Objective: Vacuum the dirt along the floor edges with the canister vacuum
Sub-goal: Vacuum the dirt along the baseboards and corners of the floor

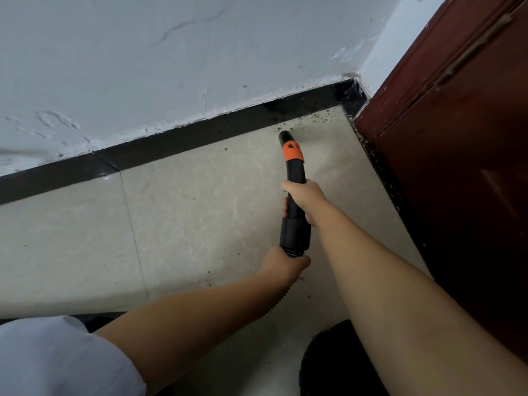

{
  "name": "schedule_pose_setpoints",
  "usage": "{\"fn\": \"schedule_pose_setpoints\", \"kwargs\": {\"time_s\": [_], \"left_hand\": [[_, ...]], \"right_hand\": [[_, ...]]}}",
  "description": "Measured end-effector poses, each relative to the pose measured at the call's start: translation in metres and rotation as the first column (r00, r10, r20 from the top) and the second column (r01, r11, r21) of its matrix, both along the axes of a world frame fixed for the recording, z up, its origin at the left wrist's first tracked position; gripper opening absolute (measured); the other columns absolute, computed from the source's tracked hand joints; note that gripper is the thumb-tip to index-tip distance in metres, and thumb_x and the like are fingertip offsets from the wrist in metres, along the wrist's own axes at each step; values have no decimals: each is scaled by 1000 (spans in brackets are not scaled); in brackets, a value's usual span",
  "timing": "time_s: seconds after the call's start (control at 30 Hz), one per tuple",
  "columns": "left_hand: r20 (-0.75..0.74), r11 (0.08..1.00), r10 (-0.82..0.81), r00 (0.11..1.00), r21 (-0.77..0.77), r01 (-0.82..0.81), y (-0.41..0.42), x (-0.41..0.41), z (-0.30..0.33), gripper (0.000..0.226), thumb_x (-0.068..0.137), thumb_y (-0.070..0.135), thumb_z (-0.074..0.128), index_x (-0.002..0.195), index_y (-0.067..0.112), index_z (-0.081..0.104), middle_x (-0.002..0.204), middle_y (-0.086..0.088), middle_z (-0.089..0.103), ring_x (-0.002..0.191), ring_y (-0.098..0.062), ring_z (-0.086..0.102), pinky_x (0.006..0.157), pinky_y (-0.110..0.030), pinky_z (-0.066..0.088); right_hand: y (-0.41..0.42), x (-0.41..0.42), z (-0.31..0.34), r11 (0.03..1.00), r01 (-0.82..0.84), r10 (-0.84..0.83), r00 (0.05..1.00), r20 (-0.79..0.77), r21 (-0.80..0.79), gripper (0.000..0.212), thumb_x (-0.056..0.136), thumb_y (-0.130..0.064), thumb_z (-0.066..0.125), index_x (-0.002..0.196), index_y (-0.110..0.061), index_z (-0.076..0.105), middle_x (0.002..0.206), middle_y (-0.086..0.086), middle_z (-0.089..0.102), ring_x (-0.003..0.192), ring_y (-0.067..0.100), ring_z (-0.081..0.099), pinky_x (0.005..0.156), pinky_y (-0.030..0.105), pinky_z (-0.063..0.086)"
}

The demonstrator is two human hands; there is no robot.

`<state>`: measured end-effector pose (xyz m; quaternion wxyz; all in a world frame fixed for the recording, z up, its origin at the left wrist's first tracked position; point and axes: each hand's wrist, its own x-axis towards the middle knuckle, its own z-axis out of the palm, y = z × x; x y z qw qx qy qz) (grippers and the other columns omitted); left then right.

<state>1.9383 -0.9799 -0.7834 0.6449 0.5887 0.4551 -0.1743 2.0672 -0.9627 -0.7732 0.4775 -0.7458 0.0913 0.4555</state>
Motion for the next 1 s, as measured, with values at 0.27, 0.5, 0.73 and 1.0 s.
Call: {"fn": "schedule_pose_setpoints", "kwargs": {"time_s": [0.27, 0.5, 0.73, 1.0], "left_hand": [[-33, 984, -180, 983, 6, 180, 24, 30, 6, 20, 85, 10, 60, 100, 13, 48, 71, -3, 50, 59, -14, 48, 57, -23, 45], [-18, 964, -264, 964, 18, 264, 20, 74, 11, 25, 86, 13, 61, 109, 10, 51, 70, -3, 50, 57, -14, 47, 55, -23, 44], [12, 973, -229, 973, 17, 229, 15, 99, 6, 20, 84, 13, 62, 97, 14, 49, 72, -5, 52, 66, -21, 52, 73, -33, 50], [29, 983, -179, 983, 48, 178, 12, 105, 0, 15, 84, 12, 60, 94, 15, 49, 70, -3, 49, 65, -21, 50, 68, -31, 45]], "right_hand": [[-5, 28, -4, 963, 270, -270, 963, 20, 19, 12, 85, -7, 56, 83, -10, 44, 57, 6, 49, 43, 17, 47, 48, 28, 45], [-19, 73, -3, 940, 342, -342, 939, 24, -1, 11, 87, -6, 57, 84, -7, 46, 61, 8, 50, 42, 16, 48, 43, 25, 44], [-23, 101, -4, 948, 318, -318, 948, 10, 5, 10, 87, -6, 56, 88, -6, 46, 59, 8, 48, 39, 16, 47, 42, 23, 45], [-15, 108, -5, 973, 230, -230, 973, -22, 4, 12, 87, -8, 57, 81, -9, 46, 63, 7, 50, 49, 18, 48, 52, 29, 47]]}}
